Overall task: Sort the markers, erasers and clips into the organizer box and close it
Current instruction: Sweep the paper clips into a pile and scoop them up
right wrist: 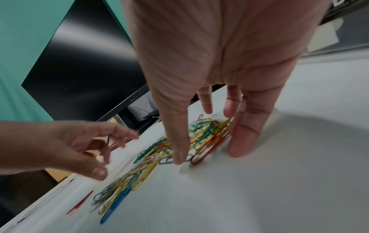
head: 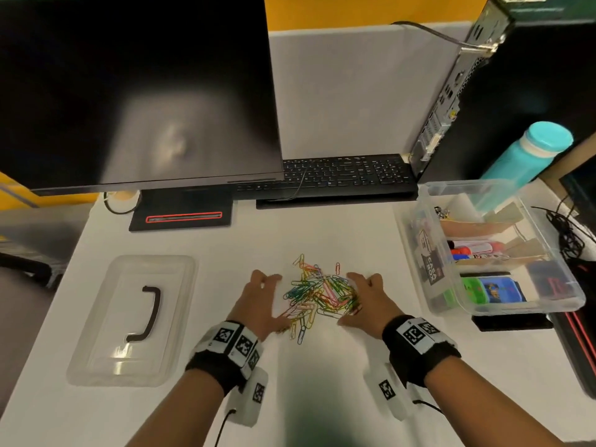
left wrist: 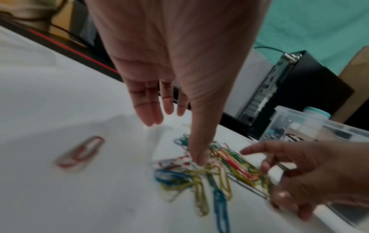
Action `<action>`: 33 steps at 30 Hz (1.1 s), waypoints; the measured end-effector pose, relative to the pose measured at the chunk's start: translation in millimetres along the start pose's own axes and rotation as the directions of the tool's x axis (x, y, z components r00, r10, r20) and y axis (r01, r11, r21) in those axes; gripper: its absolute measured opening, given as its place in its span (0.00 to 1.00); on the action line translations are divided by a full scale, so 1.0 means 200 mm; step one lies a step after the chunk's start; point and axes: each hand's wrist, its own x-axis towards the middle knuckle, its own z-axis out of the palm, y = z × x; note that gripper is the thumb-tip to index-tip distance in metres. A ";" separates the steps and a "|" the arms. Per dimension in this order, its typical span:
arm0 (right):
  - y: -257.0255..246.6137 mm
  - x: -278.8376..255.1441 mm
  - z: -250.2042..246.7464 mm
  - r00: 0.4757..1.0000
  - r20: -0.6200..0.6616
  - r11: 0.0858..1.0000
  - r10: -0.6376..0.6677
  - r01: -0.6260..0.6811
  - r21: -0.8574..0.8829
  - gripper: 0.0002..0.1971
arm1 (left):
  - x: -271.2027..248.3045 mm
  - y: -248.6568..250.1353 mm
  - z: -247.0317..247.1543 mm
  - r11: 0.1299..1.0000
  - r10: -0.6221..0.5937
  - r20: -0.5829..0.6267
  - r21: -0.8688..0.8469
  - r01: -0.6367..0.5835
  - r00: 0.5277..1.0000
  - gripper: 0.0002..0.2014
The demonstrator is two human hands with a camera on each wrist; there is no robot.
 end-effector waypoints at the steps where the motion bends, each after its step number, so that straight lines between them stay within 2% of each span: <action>1: 0.01 0.00 -0.01 1.000 0.005 1.000 0.012 -0.012 0.008 0.50 | -0.03 -0.04 -0.03 0.998 -0.055 0.001 0.015 0.055 0.999 0.40; 4: 0.00 -0.01 -0.01 1.000 0.020 1.000 0.024 -0.024 -0.002 0.54 | -0.12 -0.17 -0.06 0.982 -0.186 0.102 0.046 0.182 0.977 0.28; 6: -0.02 0.00 0.00 1.000 0.019 1.000 0.017 -0.016 -0.015 0.56 | -0.14 -0.20 -0.04 0.972 -0.208 0.116 -0.090 0.219 0.971 0.20; 8: -0.05 0.02 0.02 1.000 0.021 0.999 0.009 -0.008 -0.037 0.56 | -0.12 -0.16 -0.01 0.957 -0.186 0.075 -0.212 0.197 0.980 0.14; 10: -0.08 0.04 0.04 1.000 0.024 0.998 -0.003 0.005 -0.068 0.55 | -0.08 -0.09 0.03 0.960 -0.133 0.037 -0.243 0.138 0.990 0.12; 13: -0.10 0.04 0.05 0.999 0.034 0.996 -0.017 0.019 -0.082 0.54 | -0.03 0.02 0.08 0.936 -0.050 0.074 -0.346 0.072 0.996 0.12; 15: -0.09 0.03 0.04 0.999 0.046 0.998 -0.015 0.018 -0.060 0.56 | -0.01 0.06 0.07 0.940 -0.007 0.047 -0.340 0.023 0.999 0.19; 17: -0.07 0.02 0.04 0.999 0.035 0.999 0.007 -0.006 -0.037 0.62 | 0.00 0.08 0.05 0.977 0.005 0.000 -0.212 -0.005 1.000 0.34; 20: -0.12 0.01 0.08 1.000 0.011 0.994 0.009 -0.007 -0.108 0.67 | 0.02 0.09 0.06 1.000 -0.023 0.060 0.009 0.022 0.998 0.62; 22: -0.18 0.00 0.12 1.000 -0.011 0.983 -0.024 0.022 -0.185 0.64 | 0.06 0.11 0.09 0.992 0.006 0.113 0.127 -0.021 0.994 0.67; 24: -0.22 0.02 0.13 0.998 -0.046 0.977 -0.034 0.023 -0.212 0.55 | 0.12 0.12 0.09 0.984 0.058 0.144 0.156 -0.081 0.988 0.62; 29: -0.22 0.06 0.13 0.997 -0.062 0.985 -0.050 0.039 -0.166 0.34 | 0.19 0.10 0.01 0.965 0.193 0.104 0.161 -0.208 0.976 0.31; 31: -0.23 0.05 0.15 0.994 -0.065 0.984 -0.093 0.082 -0.156 0.24 | 0.18 0.12 0.02 0.952 0.238 0.092 0.174 -0.251 0.967 0.24; 33: -0.24 0.06 0.17 0.989 -0.088 0.984 -0.123 0.110 -0.141 0.18 | 0.18 0.14 0.03 0.941 0.264 0.070 0.202 -0.273 0.962 0.20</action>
